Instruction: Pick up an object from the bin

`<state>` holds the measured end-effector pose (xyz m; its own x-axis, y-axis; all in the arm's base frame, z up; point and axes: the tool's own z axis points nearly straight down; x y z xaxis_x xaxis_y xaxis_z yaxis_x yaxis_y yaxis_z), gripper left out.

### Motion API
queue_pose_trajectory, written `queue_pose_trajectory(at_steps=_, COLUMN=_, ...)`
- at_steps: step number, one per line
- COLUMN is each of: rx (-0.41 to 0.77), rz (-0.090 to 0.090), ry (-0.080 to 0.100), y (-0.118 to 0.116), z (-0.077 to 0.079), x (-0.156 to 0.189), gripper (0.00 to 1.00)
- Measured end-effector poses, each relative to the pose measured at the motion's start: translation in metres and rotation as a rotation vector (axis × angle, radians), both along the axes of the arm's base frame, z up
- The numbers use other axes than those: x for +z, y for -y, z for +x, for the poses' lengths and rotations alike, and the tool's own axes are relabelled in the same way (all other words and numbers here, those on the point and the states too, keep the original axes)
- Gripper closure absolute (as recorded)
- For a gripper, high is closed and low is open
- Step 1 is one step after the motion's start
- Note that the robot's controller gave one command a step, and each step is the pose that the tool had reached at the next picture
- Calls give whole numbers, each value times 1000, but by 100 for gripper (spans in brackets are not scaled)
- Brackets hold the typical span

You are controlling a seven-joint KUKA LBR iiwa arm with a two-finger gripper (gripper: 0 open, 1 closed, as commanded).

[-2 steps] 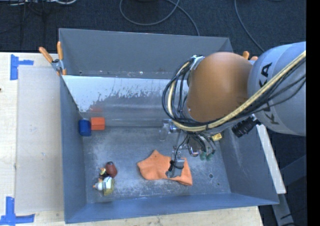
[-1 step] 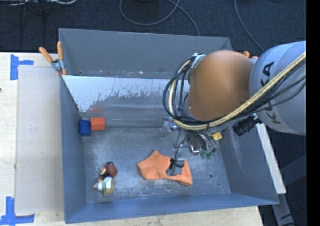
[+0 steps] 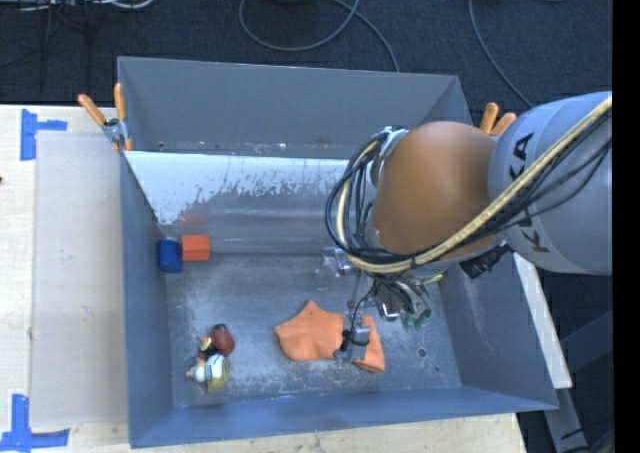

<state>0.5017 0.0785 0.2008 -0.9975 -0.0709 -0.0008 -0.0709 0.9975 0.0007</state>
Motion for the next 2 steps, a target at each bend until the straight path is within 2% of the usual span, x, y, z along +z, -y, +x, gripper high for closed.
queue_pose_trajectory(at_steps=1, rx=128, rz=-1, ry=0, y=1, z=2, x=-58, gripper=0)
queue_pose_trajectory(at_steps=2, rx=176, rz=1, ry=-5, y=3, z=1, x=-79, gripper=0)
